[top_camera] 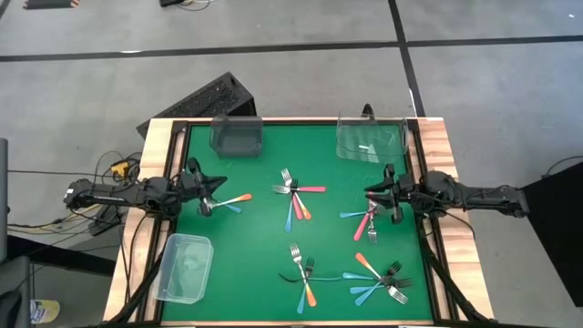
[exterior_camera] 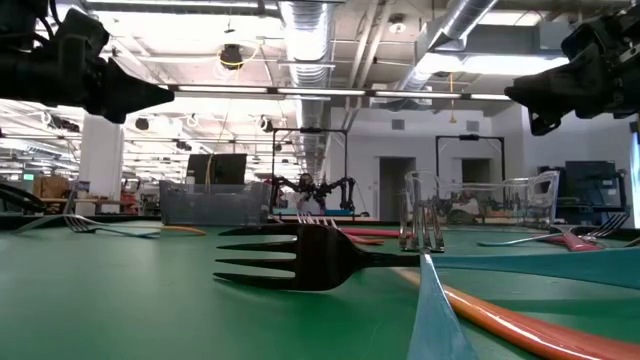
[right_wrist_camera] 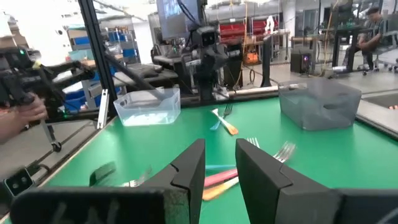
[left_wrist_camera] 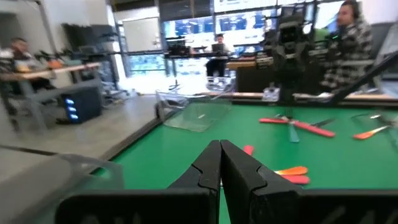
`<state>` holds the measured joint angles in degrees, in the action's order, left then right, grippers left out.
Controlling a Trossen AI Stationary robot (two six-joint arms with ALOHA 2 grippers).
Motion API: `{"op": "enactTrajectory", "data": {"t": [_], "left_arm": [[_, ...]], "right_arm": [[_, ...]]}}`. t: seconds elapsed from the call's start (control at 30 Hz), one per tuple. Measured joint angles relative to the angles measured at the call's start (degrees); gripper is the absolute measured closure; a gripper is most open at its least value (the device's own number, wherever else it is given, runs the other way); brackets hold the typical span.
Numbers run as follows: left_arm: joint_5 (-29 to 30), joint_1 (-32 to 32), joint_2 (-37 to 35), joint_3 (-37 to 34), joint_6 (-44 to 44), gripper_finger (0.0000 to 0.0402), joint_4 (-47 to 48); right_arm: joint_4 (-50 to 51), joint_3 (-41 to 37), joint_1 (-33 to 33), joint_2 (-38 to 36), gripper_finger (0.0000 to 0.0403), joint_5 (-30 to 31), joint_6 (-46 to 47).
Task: Sort silverware by color (type)
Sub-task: Put the pink fork into the transparent bin
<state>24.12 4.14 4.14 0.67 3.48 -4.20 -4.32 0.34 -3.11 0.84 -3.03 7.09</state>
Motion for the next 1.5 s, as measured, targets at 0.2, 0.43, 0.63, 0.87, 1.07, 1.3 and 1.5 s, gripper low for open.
{"op": "enactTrajectory", "data": {"t": [0.2, 0.43, 0.63, 0.87, 1.07, 1.3, 1.5], "left_arm": [[-3.3, 0.0, 0.0, 0.0, -1.1, 0.0401, -1.0], [-3.9, 0.0, 0.0, 0.0, -7.3, 0.0401, -4.3], [-0.5, 0.0, 0.0, 0.0, -9.7, 0.0401, -4.1], [5.3, 0.0, 0.0, 0.0, -8.7, 0.0383, -1.7], [9.3, -0.6, 0.0, 0.0, -6.5, 0.0331, -3.7], [5.0, -3.0, 2.9, 0.0, -2.5, 0.0293, -11.3], [5.0, -5.9, 10.9, 0.0, -0.8, 0.0292, -17.3]], "right_arm": [[-9.6, 0.0, 0.1, 0.0, 0.0284, -0.1, 2.2], [-20.6, 0.0, 0.1, -0.1, 0.0284, 0.0, 4.9], [-22.7, 0.7, 0.1, -0.1, 0.0284, -0.1, 5.9], [-22.4, 1.0, -0.5, 0.6, 0.0284, 14.8, 1.4], [-5.1, 4.9, -2.0, 6.2, 0.0285, 31.1, 6.1], [6.7, 14.6, -2.2, 19.6, 0.0284, 28.5, 10.9], [11.5, 23.1, -4.4, 30.7, 0.0284, 29.0, 6.0]]}}
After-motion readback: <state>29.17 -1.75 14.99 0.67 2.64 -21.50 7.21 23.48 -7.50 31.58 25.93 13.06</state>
